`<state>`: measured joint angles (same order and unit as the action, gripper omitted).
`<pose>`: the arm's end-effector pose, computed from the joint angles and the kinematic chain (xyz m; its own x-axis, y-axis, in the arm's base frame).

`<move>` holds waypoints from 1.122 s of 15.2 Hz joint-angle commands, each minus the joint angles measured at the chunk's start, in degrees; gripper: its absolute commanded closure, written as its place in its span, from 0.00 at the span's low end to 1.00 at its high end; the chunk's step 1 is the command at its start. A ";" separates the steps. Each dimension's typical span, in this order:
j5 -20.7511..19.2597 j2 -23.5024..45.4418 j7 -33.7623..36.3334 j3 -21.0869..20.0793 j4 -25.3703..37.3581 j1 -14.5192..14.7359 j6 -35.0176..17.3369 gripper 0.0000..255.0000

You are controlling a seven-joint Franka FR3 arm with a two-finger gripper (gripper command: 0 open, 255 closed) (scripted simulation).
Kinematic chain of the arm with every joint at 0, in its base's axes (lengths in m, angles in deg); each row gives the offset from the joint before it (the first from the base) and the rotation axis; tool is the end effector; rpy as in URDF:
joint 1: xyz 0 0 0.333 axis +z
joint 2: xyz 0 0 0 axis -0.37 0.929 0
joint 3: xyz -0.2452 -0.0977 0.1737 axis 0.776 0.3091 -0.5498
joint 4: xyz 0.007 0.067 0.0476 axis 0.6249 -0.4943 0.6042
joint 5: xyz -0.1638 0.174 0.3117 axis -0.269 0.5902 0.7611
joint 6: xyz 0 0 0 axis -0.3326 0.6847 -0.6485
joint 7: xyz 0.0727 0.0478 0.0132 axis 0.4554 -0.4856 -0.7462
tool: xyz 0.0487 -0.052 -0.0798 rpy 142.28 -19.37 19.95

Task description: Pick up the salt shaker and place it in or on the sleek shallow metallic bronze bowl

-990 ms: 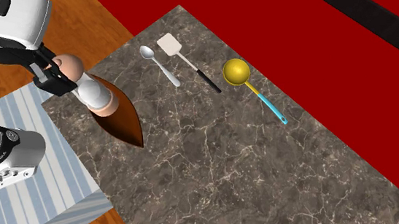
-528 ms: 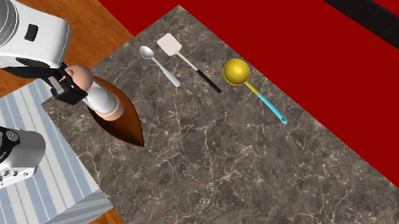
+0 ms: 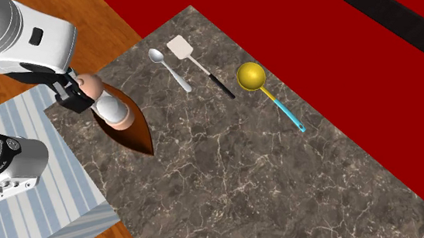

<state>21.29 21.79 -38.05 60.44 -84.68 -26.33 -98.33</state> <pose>0.3382 -0.1140 0.4454 0.9965 0.0839 -0.0027 0.0823 -0.9824 -0.1679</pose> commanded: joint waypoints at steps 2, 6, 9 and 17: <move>0.00 0.00 0.00 0.00 0.00 0.00 -0.01 0.00; -0.08 -0.35 0.05 -0.02 1.71 -0.08 2.05 0.00; -0.20 -0.82 0.13 -0.01 6.78 -0.18 7.59 0.00; -0.20 -0.82 0.13 -0.01 6.77 -0.19 7.58 0.00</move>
